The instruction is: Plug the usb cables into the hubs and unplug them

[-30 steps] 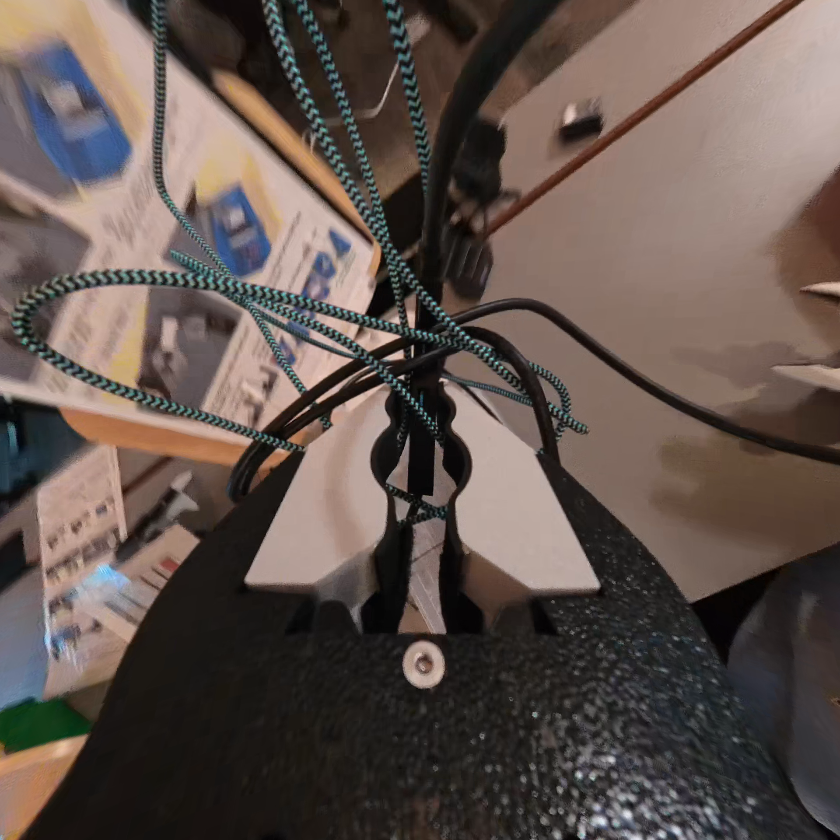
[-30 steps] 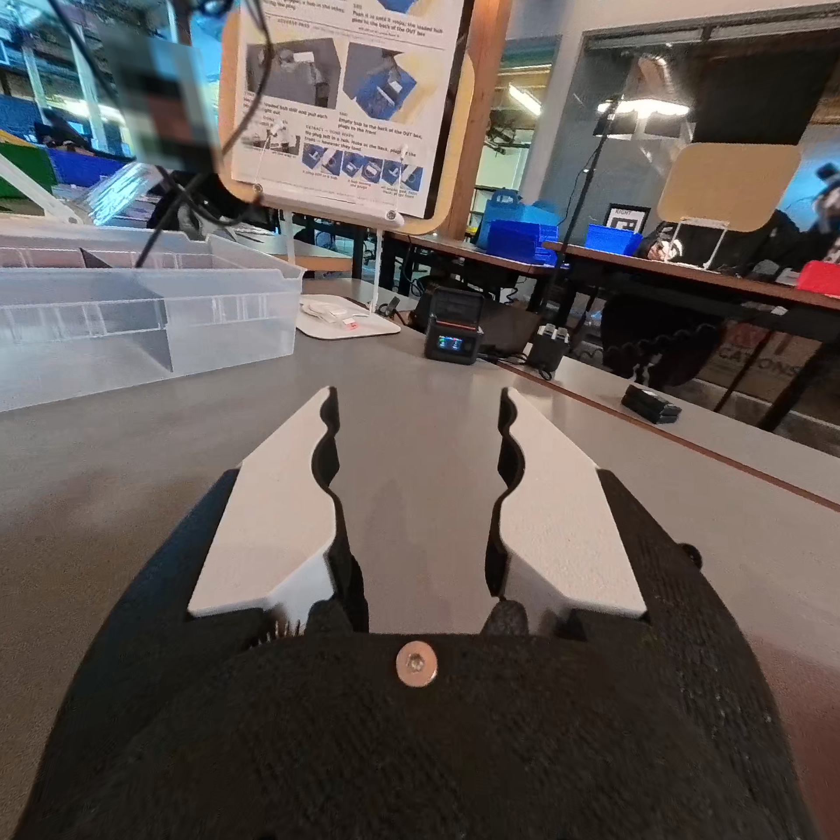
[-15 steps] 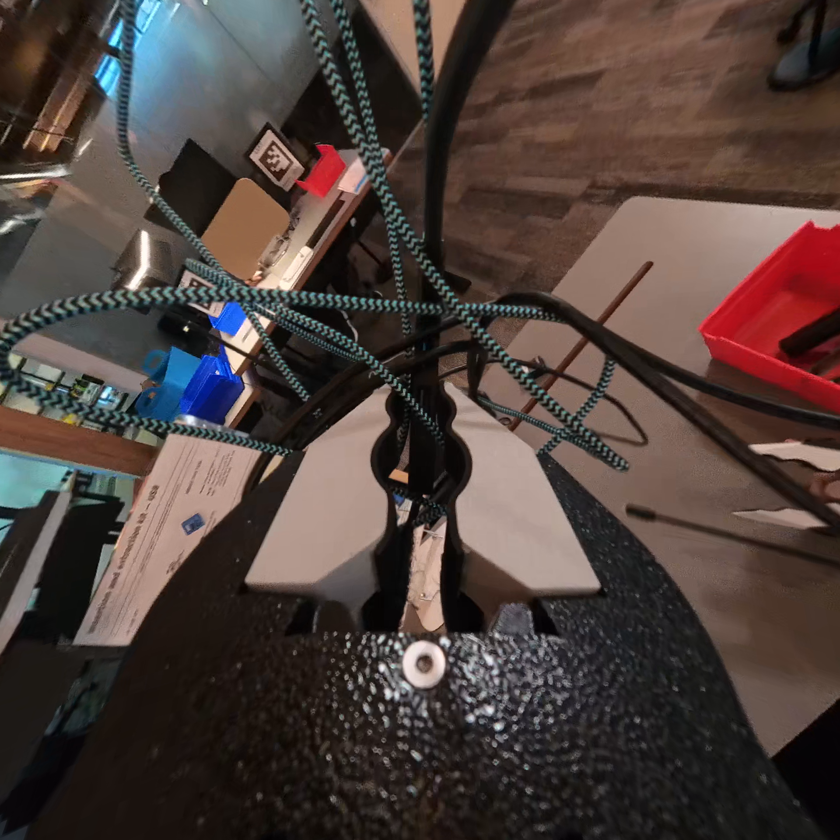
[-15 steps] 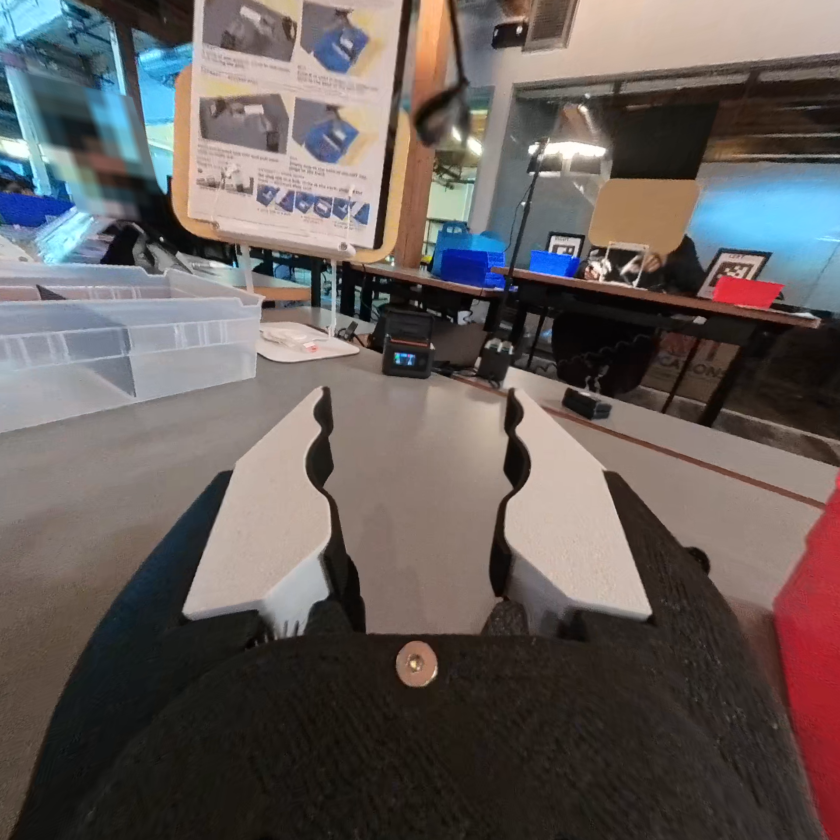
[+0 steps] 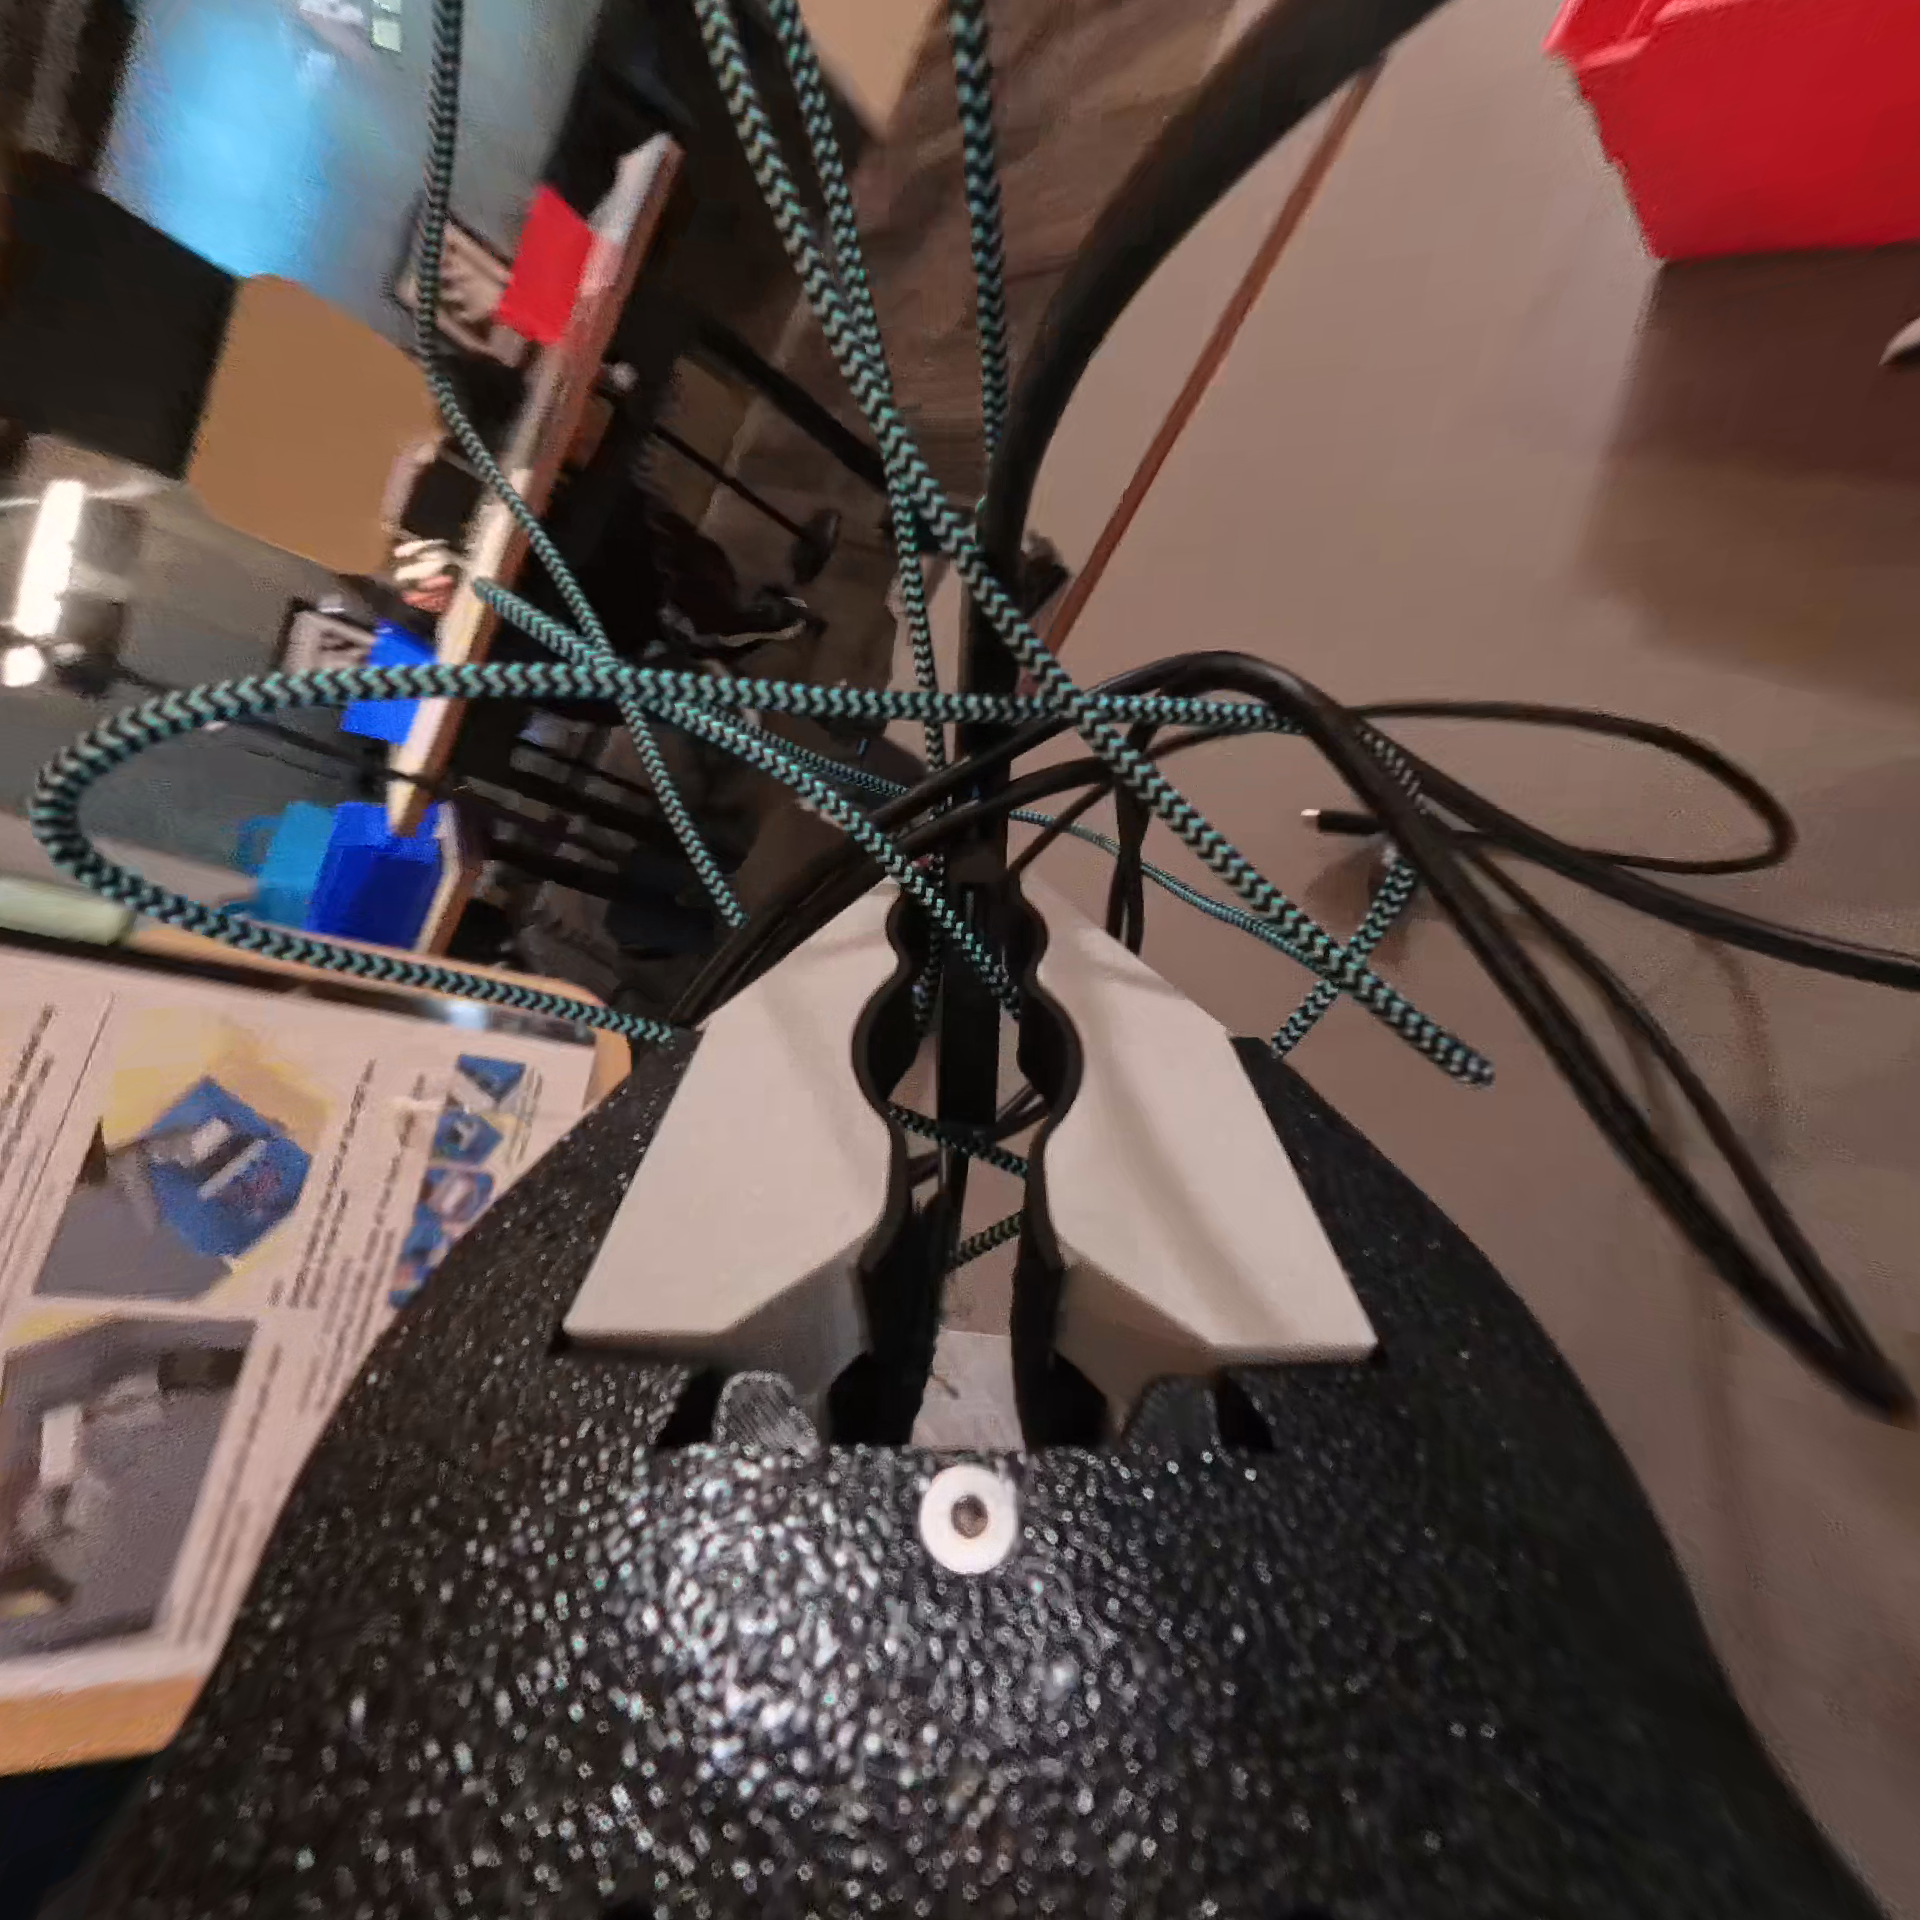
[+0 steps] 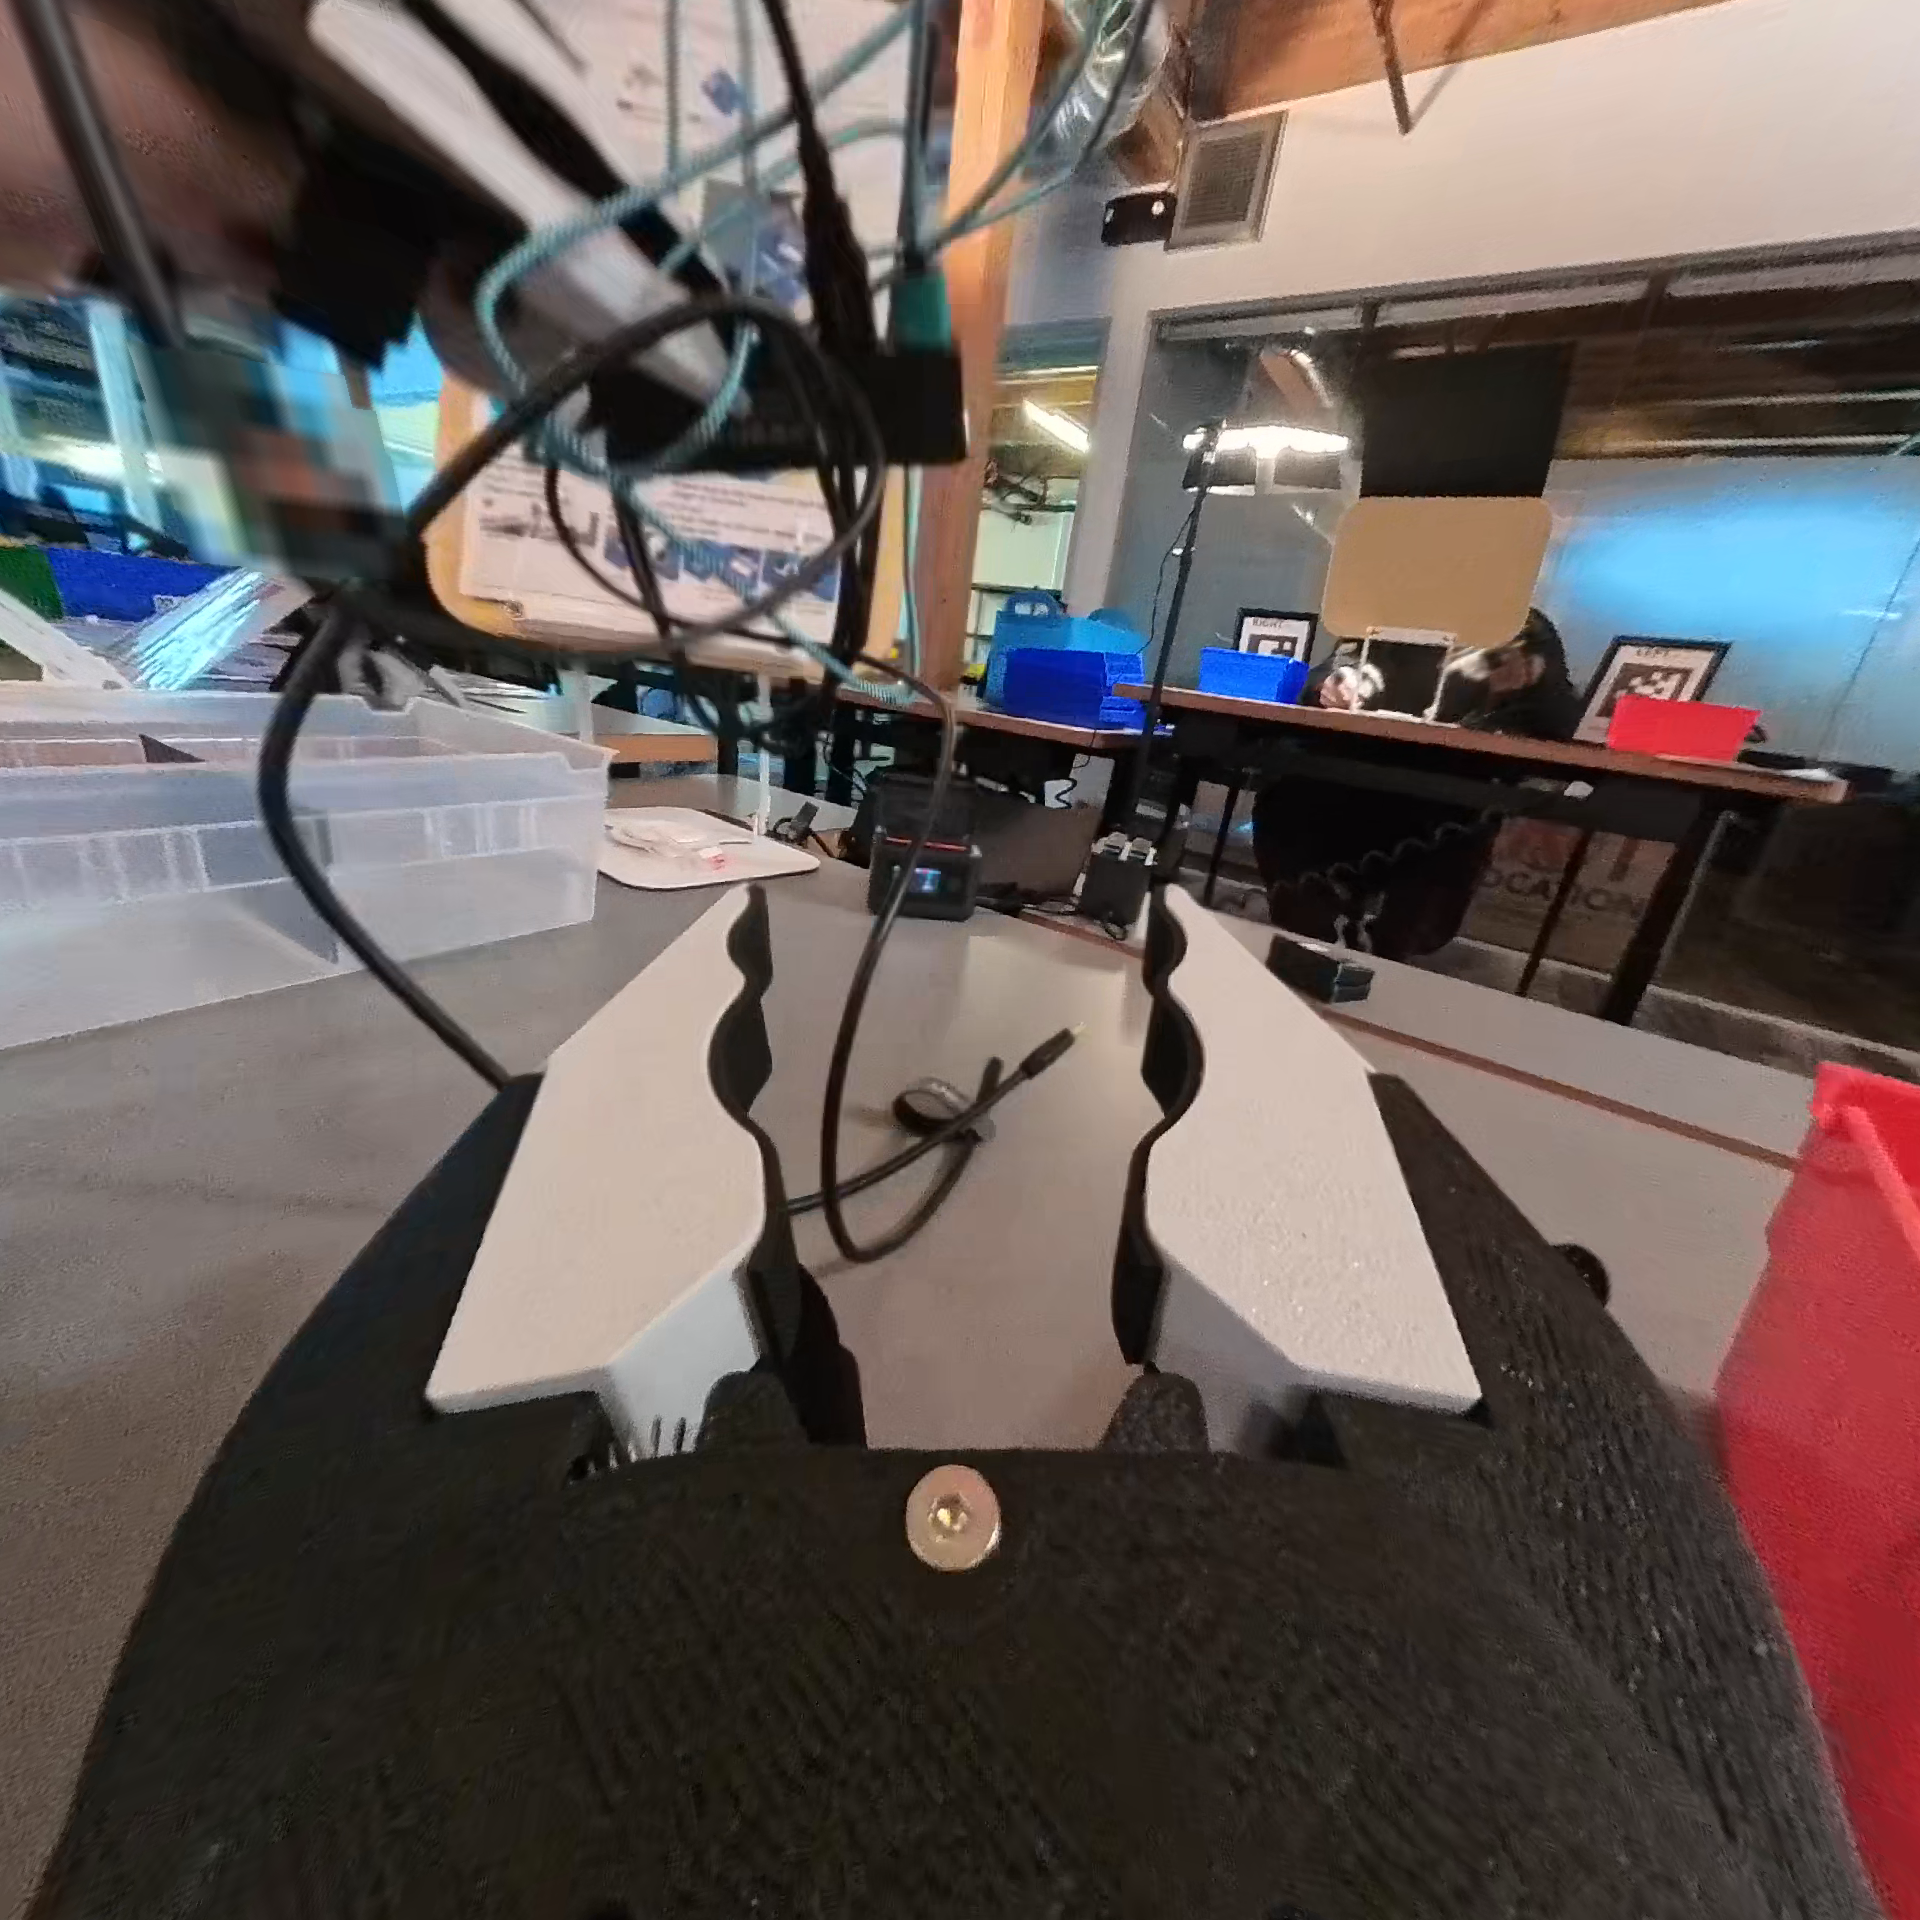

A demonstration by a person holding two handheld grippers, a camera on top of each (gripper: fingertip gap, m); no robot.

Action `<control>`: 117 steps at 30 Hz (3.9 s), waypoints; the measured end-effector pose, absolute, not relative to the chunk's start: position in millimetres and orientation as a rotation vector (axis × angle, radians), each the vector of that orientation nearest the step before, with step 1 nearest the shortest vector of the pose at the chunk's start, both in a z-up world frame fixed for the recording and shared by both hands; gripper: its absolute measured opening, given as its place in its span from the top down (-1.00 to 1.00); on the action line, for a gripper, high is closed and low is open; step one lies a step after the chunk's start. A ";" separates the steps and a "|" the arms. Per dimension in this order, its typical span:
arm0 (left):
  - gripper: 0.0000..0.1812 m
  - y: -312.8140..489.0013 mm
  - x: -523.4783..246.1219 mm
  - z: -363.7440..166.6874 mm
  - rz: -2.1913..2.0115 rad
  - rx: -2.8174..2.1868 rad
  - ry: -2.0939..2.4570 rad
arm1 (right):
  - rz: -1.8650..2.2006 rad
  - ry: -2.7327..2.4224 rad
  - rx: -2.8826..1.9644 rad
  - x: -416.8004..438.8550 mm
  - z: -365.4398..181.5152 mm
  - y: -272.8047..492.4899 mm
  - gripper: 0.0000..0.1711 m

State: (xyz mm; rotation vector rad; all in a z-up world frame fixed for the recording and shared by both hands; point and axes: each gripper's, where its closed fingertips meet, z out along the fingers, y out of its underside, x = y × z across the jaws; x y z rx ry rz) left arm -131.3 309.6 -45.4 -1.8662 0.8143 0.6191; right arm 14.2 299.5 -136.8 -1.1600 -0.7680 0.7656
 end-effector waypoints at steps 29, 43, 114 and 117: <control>0.88 253.0 -66.3 -121.6 1.368 -0.946 1.052 | 2.164 -1.009 -1.782 -57.5 -116.0 273.5 0.77; 0.82 144.3 -71.6 -271.1 0.145 -2.131 1.485 | 0.863 -1.489 -1.399 -17.5 -94.0 296.7 0.87; 0.92 176.6 -80.7 -114.9 -0.486 -1.359 0.740 | 0.919 -1.481 -1.059 5.5 -74.2 222.9 0.95; 0.92 188.8 -94.8 -100.0 -0.340 -1.349 0.602 | 0.593 -1.490 -1.099 6.3 -80.7 249.0 0.95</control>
